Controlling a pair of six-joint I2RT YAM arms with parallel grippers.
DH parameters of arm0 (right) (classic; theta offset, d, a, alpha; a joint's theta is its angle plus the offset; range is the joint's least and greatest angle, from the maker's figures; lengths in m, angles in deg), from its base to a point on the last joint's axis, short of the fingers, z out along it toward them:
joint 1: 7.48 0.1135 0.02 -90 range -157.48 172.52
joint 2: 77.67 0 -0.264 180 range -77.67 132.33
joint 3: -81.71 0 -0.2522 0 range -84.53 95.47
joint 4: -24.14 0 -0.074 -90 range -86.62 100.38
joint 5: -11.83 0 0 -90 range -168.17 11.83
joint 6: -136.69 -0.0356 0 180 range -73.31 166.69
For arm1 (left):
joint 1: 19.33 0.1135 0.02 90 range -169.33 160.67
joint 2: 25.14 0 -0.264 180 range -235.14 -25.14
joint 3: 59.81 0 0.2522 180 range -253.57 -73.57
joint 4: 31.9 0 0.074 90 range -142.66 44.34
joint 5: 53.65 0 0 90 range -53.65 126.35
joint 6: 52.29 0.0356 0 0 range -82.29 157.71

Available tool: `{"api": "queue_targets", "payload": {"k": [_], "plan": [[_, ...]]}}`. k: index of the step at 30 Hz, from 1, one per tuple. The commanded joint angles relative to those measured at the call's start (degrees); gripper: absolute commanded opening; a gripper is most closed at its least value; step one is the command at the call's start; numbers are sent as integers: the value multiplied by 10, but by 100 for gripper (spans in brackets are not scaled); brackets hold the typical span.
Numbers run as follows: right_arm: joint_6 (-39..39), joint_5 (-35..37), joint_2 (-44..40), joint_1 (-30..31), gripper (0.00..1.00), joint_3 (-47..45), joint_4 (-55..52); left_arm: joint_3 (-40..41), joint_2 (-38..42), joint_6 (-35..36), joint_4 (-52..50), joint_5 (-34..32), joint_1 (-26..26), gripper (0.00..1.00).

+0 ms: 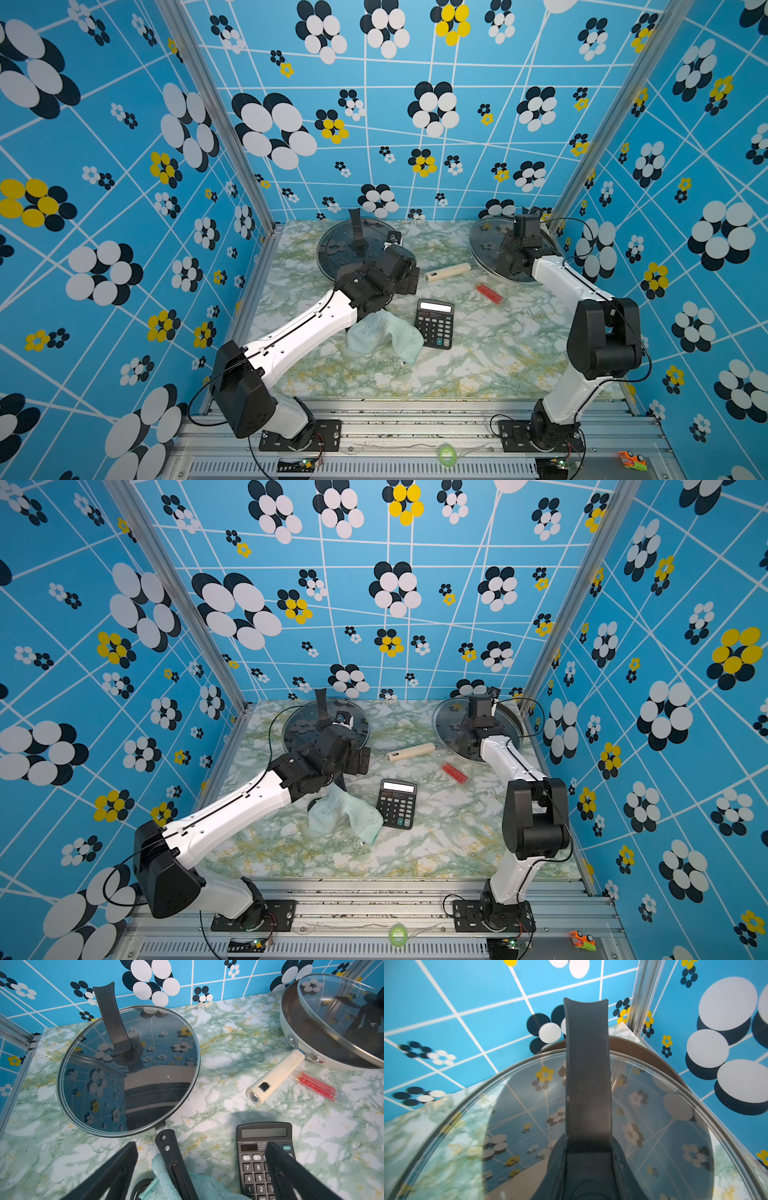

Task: Wipe the pot lid with a cloth
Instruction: Pick up the pot lid from the cooking pot, then pick up the cleaning item at the center of the board.

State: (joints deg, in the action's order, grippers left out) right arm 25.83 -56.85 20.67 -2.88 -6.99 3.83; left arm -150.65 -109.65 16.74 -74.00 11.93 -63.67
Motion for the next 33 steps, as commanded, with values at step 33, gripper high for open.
{"api": "queue_targets", "payload": {"k": [33], "plan": [[-170,-271,-76,59,0,52,-36,280,166,2,-45,94,-44,99]]}}
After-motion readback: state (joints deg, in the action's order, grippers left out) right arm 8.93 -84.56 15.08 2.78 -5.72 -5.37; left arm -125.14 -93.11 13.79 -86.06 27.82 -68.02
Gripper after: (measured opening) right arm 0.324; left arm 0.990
